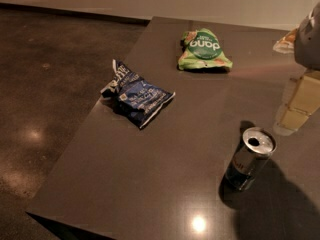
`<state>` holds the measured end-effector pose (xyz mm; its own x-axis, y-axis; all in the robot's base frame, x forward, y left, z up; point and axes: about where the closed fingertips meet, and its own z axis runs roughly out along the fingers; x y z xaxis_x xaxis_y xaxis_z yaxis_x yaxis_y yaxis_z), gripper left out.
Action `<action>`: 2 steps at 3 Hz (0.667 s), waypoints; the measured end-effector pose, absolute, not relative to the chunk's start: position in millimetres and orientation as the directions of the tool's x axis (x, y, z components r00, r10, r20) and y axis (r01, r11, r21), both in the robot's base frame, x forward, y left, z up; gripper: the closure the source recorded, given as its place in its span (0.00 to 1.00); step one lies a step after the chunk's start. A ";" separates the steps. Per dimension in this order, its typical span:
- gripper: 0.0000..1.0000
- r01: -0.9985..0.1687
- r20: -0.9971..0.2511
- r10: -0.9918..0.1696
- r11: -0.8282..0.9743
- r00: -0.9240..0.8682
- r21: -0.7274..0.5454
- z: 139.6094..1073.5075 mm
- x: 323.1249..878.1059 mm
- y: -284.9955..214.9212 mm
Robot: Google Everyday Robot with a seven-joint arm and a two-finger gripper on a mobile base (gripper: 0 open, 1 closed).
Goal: Move redbull can near green rice chip bag
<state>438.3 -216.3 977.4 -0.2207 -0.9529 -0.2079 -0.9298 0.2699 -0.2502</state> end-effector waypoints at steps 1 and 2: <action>0.00 -0.930 -0.208 -0.953 0.270 -0.221 -0.250 977.4 438.3 -216.3; 0.00 -0.936 -0.229 -0.952 0.258 -0.204 -0.238 983.6 433.2 -219.6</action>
Offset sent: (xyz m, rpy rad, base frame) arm -0.0151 -0.0109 0.0114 0.0640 0.0445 0.0548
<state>433.2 -219.6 983.6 -0.2037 -0.9519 -0.2289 -0.9364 0.2577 -0.2383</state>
